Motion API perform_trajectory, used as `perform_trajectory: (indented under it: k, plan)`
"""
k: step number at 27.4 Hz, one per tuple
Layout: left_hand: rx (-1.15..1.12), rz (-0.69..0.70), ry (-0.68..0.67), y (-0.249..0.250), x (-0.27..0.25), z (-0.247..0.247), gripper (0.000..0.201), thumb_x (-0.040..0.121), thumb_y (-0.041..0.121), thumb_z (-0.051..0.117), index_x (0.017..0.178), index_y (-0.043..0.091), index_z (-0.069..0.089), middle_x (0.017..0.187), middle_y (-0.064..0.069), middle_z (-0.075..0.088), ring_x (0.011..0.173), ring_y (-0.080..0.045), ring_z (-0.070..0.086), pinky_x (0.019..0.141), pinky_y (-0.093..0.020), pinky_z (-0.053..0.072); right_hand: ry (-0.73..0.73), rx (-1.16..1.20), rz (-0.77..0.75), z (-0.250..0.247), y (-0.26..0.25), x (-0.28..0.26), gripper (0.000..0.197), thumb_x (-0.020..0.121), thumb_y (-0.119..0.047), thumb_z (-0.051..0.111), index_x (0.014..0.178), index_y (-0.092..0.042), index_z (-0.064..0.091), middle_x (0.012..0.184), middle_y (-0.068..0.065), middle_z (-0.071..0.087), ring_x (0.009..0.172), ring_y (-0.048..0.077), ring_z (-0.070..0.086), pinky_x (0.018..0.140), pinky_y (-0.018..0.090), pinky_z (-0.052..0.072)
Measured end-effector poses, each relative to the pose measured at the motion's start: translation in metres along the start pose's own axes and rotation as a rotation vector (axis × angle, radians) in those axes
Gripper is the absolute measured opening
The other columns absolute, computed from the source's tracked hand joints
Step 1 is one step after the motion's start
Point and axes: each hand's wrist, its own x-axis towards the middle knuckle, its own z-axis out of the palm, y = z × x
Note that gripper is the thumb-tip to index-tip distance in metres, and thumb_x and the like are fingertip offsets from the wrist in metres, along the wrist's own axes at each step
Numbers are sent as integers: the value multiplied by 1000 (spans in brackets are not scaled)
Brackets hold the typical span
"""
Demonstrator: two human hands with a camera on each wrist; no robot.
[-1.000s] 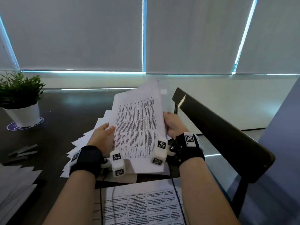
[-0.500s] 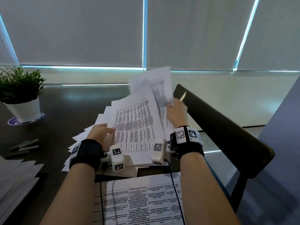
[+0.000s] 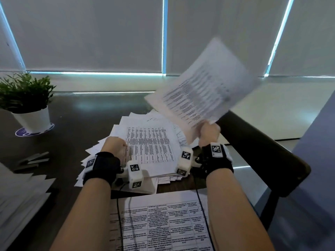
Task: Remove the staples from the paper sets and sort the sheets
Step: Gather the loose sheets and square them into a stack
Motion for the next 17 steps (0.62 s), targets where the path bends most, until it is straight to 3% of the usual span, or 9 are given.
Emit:
perform_trajectory:
  k: [2,4,5,6,8,10,12,14,17]
  plan:
    - [278,59,28,3,-13,1,13,90,24,52,83,18,61,107,-6,68,107,-24,62,85,-25,46,-162,-278,-25,6,13,-1,36,100,-14,48,128,7,55,128,27,59,118,40,58,95,41,50]
    - [172,49,-21,4,-18,6,23,91,20,48,69,22,50,111,-7,67,110,-25,61,76,-22,48,-327,-482,-57,11,20,-6,33,97,-14,54,126,4,59,127,22,62,116,37,59,93,38,49]
    - [236,66,44,5,-19,4,27,92,19,45,65,22,45,110,-5,67,107,-24,62,77,-22,46,-406,-600,-69,13,20,-10,33,97,-15,56,126,2,60,128,18,63,117,34,60,92,37,48]
    - [279,107,3,6,-18,1,25,91,20,43,67,22,47,105,-3,66,101,-23,63,77,-24,43,-470,-710,-91,13,22,-12,34,98,-17,56,127,0,60,129,15,63,117,32,59,93,34,47]
    - [-67,16,-60,5,-4,-3,19,95,17,42,94,12,60,102,-14,61,87,-26,61,74,-30,39,-543,-884,-136,12,25,-14,37,99,-22,56,131,-3,58,132,10,61,119,28,58,100,33,44]
    - [-166,16,-23,4,2,-5,42,101,30,40,121,-3,55,114,-23,60,90,-26,57,79,-33,41,-574,-914,-155,12,24,-18,42,99,-24,57,137,-7,53,135,7,58,121,27,57,105,34,42]
    - [-238,-81,-97,5,0,-5,45,98,41,47,115,1,59,103,-18,65,82,-27,60,69,-31,48,-587,-869,-171,12,25,-20,44,97,-26,60,138,-11,52,137,7,59,119,26,59,107,40,44]
    - [-28,-19,-140,6,-5,-6,31,91,27,63,109,1,62,98,-15,65,78,-26,60,65,-29,47,-616,-881,-188,14,25,-23,50,95,-32,63,140,-12,50,139,8,57,119,26,59,106,42,45]
    - [-47,43,-232,9,-1,-10,24,86,-6,61,110,-5,58,119,-21,62,99,-30,62,88,-38,49,-613,-915,-173,13,17,-25,62,98,-46,54,145,-8,42,140,11,54,120,27,56,105,39,42]
